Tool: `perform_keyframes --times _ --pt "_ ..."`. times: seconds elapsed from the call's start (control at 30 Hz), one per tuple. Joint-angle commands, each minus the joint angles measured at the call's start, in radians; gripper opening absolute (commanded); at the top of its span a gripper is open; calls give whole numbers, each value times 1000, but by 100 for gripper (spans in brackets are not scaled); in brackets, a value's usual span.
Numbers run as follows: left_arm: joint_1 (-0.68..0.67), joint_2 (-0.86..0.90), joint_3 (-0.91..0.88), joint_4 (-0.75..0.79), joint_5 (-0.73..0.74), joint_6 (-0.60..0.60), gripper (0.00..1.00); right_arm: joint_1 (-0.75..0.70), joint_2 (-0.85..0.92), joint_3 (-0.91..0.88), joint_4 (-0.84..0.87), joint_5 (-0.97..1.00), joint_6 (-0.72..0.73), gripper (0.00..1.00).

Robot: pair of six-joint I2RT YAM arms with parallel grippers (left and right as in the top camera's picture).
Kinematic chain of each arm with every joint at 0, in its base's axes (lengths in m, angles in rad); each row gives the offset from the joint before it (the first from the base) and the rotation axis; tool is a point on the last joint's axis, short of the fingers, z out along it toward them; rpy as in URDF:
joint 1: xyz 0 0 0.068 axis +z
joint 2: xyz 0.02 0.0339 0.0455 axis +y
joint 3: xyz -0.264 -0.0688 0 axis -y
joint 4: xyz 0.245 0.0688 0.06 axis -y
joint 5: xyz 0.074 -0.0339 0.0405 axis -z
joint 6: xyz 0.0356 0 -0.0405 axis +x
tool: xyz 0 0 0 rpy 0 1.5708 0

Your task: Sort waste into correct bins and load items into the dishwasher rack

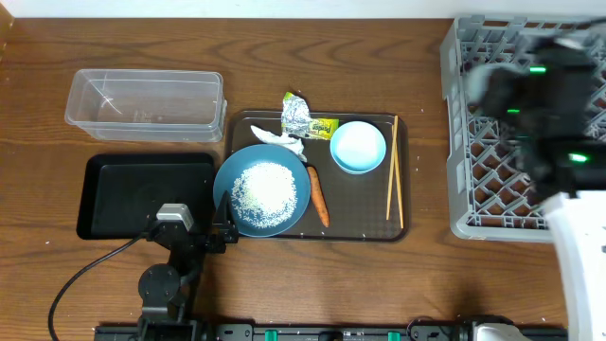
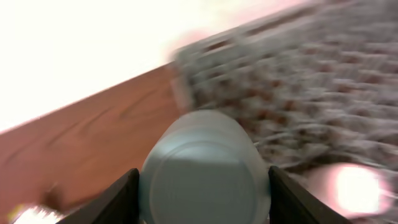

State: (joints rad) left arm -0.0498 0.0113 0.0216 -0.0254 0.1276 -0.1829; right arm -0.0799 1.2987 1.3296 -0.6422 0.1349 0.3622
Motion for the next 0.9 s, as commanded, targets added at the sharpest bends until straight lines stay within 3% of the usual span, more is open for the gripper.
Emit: perform_keyframes --times 0.0,0.43,0.73,0.87 --pt "-4 1 -18 -33 19 3 98 -151 7 14 -9 14 -19 52" --pt "-4 1 -18 -33 19 3 98 -526 217 14 34 22 -19 54" --pt "-4 1 -18 -33 19 3 98 -607 323 14 38 -110 -32 55" --pt "-4 1 -18 -33 19 3 98 -606 323 14 53 -145 -53 71"
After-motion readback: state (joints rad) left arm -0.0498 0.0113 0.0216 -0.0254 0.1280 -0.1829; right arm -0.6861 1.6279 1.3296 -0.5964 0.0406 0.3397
